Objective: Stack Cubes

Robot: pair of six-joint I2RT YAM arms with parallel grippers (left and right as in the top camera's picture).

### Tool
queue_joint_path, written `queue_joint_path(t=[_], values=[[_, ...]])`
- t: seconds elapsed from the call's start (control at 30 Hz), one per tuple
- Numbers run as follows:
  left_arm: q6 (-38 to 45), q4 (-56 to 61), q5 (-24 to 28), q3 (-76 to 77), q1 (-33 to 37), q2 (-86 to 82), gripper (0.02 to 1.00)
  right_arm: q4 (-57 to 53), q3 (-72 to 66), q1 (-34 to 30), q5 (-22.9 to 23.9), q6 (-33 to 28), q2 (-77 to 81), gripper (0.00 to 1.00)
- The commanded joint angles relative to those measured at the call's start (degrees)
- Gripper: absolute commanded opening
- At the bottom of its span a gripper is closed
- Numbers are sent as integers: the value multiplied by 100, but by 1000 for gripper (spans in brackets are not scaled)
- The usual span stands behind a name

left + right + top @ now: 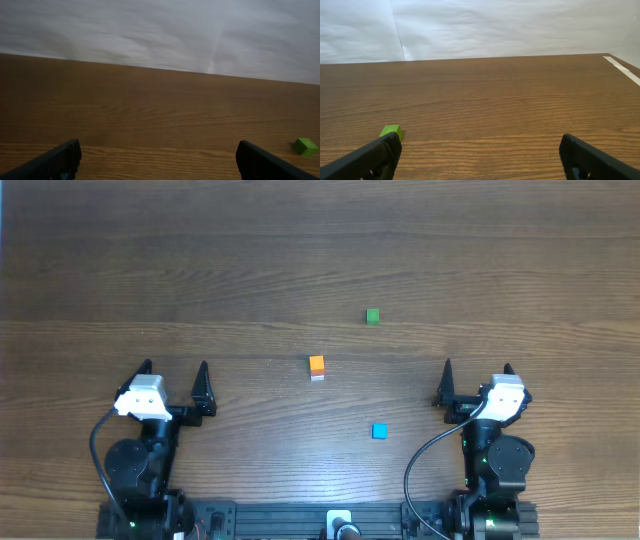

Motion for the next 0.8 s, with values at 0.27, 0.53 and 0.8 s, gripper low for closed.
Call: queue_joint_path(t=[0.27, 0.53, 0.8], values=[[107, 33, 76, -42, 44, -68, 998, -13, -31, -37, -28, -31, -46, 993], [109, 33, 76, -42, 44, -52, 998, 212, -31, -31, -81, -22, -46, 993], [107, 33, 76, -42, 44, -50, 998, 289, 824, -31, -807, 920, 85, 991]])
